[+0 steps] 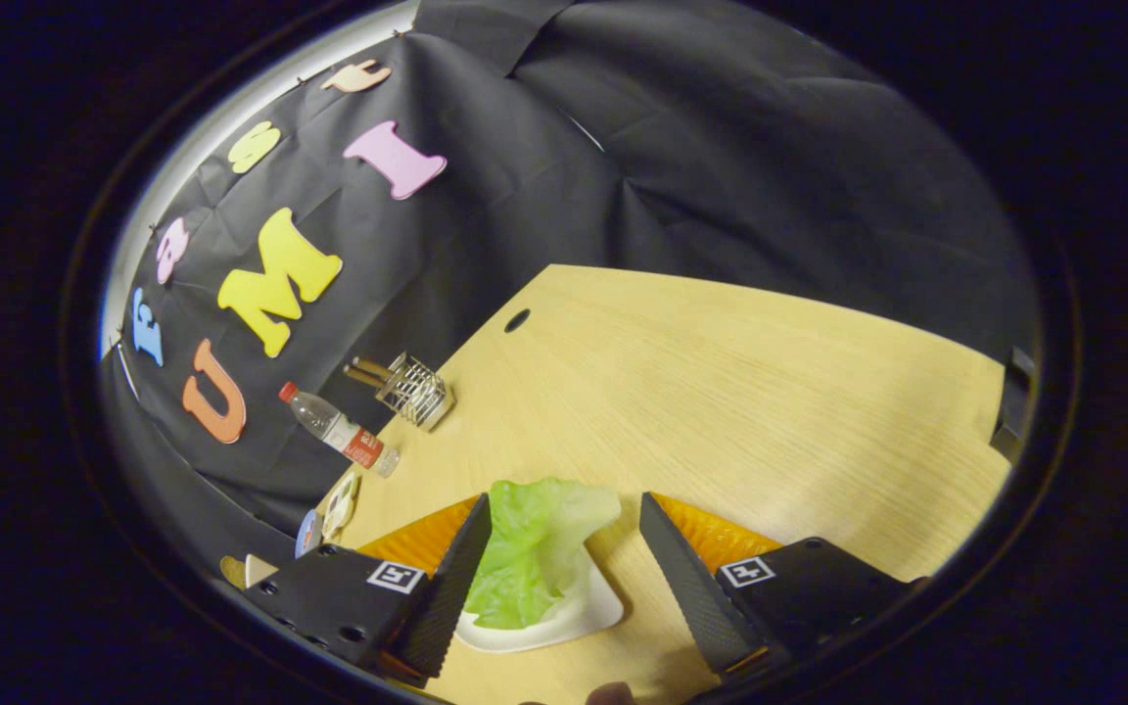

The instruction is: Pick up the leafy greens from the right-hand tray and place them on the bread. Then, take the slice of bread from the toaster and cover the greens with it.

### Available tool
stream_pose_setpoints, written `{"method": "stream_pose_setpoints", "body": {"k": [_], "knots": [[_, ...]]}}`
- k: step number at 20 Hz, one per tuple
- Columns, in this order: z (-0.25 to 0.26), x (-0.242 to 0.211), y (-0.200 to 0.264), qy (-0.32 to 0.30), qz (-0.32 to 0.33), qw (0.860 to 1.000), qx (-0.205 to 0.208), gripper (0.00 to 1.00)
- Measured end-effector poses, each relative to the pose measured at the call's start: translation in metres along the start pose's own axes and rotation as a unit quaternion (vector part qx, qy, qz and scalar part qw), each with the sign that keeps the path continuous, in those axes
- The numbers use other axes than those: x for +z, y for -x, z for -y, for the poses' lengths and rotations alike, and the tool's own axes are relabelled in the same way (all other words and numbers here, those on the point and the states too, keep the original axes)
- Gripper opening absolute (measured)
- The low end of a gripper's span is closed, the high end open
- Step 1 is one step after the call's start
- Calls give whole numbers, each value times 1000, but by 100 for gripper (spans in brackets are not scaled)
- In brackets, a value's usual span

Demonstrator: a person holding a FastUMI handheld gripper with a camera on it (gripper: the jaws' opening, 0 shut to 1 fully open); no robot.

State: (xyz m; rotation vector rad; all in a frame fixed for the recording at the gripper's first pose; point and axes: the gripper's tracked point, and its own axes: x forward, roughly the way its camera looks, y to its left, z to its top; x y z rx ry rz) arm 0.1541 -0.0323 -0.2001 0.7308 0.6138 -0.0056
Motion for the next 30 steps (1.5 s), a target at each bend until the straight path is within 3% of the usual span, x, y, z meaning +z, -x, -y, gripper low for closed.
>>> {"method": "stream_pose_setpoints", "body": {"k": [3,7,10,17,24,30], "knots": [[-1,3,-12,-4,-3,1000,3,82],[7,-2,-18,-11,-18,1000,-9,35],[3,4,-10,-10,-23,1000,8,1],[-38,19,23,29,-4,997,74,0],[-138,13,81,49,2,984,173,0],[-225,-30,110,74,-23,968,239,0]]}}
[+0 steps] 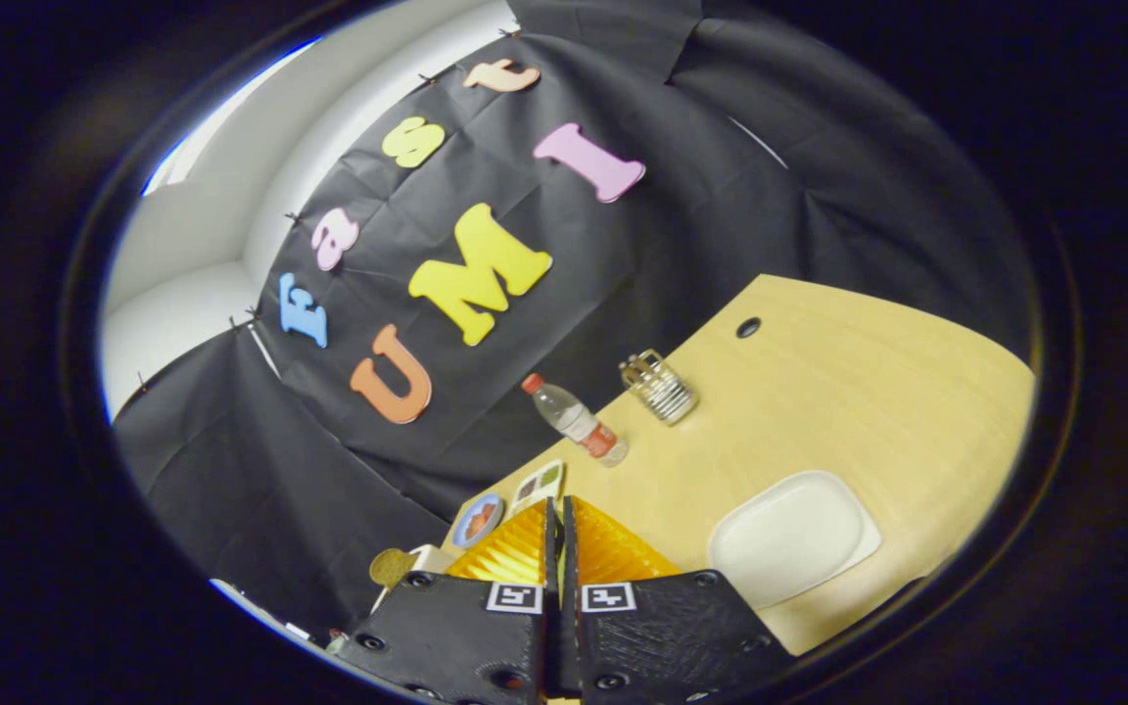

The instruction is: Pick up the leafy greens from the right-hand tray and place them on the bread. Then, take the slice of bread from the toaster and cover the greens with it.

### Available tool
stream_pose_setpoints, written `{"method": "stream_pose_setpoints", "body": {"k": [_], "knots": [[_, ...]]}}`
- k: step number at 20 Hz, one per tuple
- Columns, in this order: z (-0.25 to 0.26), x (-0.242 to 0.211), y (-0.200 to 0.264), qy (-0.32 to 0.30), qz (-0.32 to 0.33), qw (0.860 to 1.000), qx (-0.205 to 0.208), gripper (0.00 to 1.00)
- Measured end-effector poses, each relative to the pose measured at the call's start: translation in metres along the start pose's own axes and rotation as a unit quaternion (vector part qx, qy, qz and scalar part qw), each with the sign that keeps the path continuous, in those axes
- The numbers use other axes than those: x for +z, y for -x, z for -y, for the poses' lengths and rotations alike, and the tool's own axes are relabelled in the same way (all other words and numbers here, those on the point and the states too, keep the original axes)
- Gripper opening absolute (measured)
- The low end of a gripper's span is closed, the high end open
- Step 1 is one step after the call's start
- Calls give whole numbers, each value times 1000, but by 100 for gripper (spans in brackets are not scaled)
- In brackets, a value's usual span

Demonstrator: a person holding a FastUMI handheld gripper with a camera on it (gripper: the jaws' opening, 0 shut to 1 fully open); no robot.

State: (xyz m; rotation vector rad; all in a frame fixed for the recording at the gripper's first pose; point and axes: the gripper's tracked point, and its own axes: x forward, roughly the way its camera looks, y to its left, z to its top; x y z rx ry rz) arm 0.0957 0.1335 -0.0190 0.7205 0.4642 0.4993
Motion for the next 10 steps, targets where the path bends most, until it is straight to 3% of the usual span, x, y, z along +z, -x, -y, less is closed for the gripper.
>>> {"method": "stream_pose_setpoints", "body": {"k": [10], "knots": [[-71,-112,-74,1,-78,995,54,0]]}}
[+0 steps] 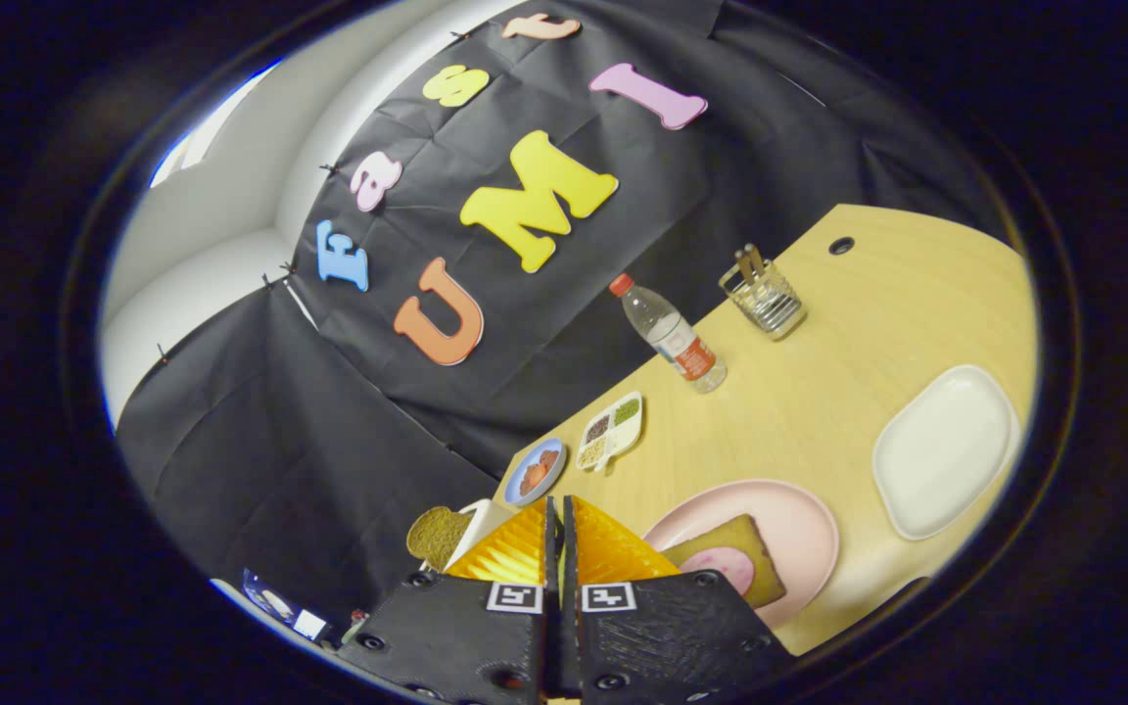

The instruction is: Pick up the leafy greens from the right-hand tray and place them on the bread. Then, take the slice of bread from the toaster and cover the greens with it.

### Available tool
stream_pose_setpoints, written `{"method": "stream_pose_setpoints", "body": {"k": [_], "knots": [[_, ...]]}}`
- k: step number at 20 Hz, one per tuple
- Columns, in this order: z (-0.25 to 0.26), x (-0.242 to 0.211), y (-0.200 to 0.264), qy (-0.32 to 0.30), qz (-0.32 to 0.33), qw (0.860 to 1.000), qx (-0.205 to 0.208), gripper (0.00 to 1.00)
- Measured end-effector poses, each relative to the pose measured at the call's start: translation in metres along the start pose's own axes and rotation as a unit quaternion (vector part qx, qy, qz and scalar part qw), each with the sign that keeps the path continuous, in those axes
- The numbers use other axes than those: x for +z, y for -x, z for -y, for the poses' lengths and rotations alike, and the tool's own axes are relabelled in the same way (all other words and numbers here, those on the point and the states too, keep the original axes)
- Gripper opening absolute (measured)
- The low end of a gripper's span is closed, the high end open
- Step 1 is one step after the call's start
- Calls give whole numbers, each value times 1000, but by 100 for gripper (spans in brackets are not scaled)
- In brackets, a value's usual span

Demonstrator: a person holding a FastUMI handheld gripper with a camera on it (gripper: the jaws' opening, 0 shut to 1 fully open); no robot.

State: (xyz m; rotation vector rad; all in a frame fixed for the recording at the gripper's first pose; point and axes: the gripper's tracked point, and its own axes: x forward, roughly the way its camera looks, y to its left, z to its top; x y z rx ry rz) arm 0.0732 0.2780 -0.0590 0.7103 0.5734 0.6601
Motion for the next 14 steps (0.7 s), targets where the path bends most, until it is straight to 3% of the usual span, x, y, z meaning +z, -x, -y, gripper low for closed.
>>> {"method": "stream_pose_setpoints", "body": {"k": [7,14], "knots": [[52,-21,-19,-14,-10,999,-39,0],[103,-15,-6,44,-1,993,-111,0]]}}
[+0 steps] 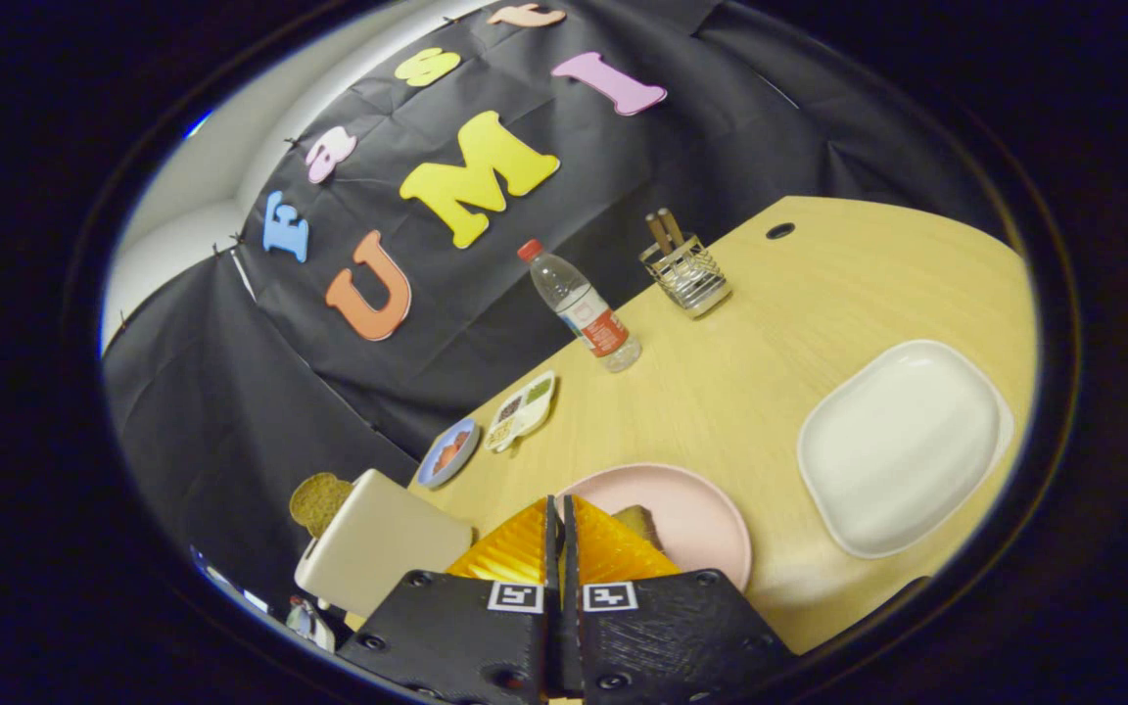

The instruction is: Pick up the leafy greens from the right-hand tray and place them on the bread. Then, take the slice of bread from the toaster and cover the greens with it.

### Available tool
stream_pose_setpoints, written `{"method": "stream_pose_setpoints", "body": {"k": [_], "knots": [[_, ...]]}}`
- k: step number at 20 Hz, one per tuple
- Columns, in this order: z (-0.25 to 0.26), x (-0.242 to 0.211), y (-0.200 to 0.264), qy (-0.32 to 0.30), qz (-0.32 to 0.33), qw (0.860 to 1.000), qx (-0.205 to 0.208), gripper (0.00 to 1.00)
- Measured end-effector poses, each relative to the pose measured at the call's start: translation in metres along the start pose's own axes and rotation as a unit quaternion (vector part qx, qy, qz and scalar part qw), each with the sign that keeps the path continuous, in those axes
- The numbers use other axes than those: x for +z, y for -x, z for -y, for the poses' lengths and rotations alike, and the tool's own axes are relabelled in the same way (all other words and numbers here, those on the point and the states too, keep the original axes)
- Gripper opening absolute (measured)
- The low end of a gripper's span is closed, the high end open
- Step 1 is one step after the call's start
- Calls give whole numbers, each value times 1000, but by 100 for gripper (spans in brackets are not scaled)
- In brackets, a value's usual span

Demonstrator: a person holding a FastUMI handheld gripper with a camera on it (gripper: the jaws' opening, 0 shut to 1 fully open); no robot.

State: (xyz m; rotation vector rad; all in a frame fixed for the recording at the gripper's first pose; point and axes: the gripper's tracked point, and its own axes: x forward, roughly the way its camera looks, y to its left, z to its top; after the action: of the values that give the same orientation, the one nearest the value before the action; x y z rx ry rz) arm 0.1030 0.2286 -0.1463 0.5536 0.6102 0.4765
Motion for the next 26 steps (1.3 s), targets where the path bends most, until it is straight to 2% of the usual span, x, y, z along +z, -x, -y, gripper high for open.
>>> {"method": "stream_pose_setpoints", "body": {"k": [2,3,7,11,13,15,17,19,26], "knots": [[9,0,2,20,1,1000,-15,3],[12,-1,3,30,1,999,-25,8],[26,6,10,78,22,995,-61,38],[17,20,27,109,53,990,-77,68],[5,31,38,134,78,984,-85,80],[-14,41,51,155,104,978,-91,88],[-34,51,61,184,126,969,-108,94],[-66,55,69,211,144,960,-112,95],[-203,36,64,240,176,953,-60,95]]}}
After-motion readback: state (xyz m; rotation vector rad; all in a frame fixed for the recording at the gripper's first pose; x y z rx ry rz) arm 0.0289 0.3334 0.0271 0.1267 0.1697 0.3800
